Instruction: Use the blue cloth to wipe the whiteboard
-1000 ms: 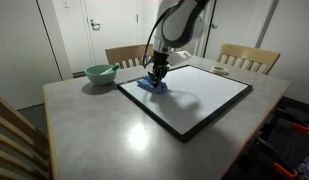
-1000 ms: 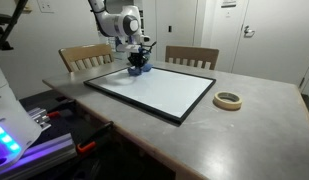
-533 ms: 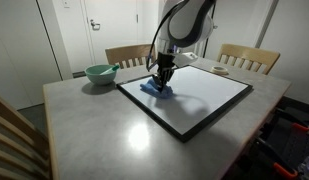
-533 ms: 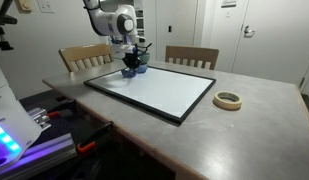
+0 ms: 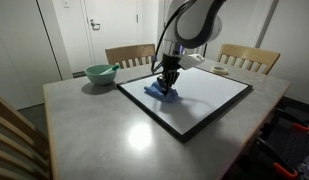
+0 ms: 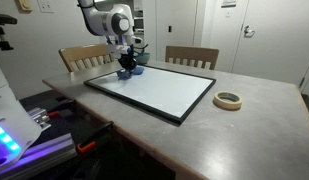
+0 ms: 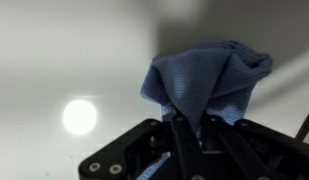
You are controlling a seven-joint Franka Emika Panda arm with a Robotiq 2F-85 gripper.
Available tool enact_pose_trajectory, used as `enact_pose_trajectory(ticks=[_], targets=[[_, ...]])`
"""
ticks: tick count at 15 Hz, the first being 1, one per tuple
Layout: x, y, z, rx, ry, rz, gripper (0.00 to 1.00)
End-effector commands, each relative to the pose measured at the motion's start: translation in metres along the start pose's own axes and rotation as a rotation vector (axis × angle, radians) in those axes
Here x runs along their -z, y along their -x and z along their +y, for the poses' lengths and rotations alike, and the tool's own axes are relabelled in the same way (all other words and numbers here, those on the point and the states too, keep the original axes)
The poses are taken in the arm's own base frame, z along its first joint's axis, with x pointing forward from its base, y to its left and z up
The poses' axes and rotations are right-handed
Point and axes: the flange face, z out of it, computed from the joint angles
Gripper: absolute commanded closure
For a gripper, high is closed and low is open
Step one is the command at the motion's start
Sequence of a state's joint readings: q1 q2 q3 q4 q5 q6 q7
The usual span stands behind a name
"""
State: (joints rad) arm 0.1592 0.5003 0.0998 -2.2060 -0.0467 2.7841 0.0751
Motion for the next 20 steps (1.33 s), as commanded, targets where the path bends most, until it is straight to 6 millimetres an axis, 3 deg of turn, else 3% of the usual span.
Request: enact_pose_trajectory(ticks=[1,9,20], targets=[[-0.048,0.049,-0.003,-0.03,-0.024,-0.093,0.97],[-0.043,0.073,-0.011,-0.059,-0.053,-0.08,0.97],[-0.035,0.12,-0.014,-0.125,-0.074,-0.128,0.97]])
